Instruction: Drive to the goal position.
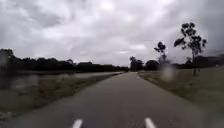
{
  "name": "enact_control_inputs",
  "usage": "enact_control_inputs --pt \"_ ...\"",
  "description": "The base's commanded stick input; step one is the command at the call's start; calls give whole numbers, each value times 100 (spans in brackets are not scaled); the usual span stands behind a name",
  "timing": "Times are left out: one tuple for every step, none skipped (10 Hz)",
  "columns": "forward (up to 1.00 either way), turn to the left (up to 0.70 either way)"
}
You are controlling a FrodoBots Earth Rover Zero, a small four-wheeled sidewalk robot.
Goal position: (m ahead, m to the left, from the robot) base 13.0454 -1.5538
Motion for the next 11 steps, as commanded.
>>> enact_control_inputs --pt "84 3" --pt "84 3" --pt "84 3" --pt "84 3" --pt "84 3" --pt "84 3" --pt "84 3" --pt "84 3" --pt "84 3" --pt "84 3" --pt "84 3"
